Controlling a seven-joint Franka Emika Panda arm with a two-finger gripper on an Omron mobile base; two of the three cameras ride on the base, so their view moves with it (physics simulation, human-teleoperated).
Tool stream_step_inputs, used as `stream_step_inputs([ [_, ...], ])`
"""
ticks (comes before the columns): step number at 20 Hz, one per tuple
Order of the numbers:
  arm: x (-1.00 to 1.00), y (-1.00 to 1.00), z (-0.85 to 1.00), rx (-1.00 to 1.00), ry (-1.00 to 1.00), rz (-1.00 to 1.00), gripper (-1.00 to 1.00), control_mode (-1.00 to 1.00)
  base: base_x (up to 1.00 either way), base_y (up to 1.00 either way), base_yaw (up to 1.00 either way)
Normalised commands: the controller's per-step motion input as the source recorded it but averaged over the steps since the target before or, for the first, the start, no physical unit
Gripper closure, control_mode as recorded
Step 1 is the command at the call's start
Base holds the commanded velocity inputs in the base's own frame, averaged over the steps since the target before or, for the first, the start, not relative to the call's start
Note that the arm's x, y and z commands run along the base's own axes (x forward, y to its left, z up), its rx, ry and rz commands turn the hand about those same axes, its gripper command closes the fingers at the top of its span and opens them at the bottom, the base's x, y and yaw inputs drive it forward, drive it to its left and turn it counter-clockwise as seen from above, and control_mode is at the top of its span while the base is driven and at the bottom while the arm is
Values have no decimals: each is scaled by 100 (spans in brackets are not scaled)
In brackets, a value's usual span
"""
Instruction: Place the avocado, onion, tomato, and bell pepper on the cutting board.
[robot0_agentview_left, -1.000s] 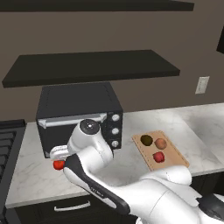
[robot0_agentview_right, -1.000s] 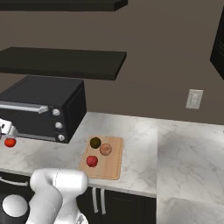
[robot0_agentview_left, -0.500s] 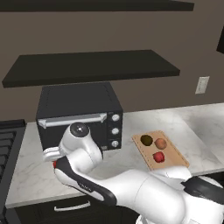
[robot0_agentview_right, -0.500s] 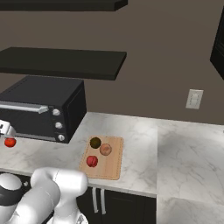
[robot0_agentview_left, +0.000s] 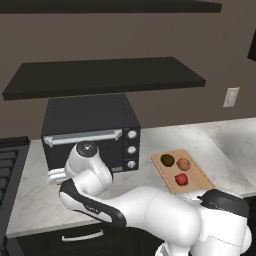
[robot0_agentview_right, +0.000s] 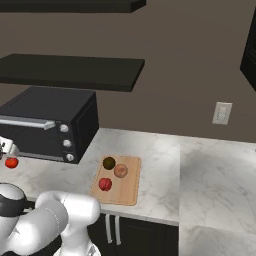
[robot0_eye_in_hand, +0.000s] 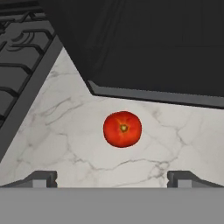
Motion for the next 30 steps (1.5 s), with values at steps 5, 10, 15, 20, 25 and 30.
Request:
stream_step_inputs([
  [5, 15, 1, -15, 0, 0, 0, -100, -100, 0, 0, 0],
  [10, 19, 3, -16, 0, 2, 0, -100, -100, 0, 0, 0],
  [15, 5, 0, -22, 0, 1, 0, -100, -100, 0, 0, 0],
  [20, 0, 0, -25, 0, 1, 0, -100, -100, 0, 0, 0],
  [25, 2, 0, -20, 0, 0, 0, -100, -100, 0, 0, 0],
  [30, 10, 0, -16, 0, 0, 0, -100, -100, 0, 0, 0],
])
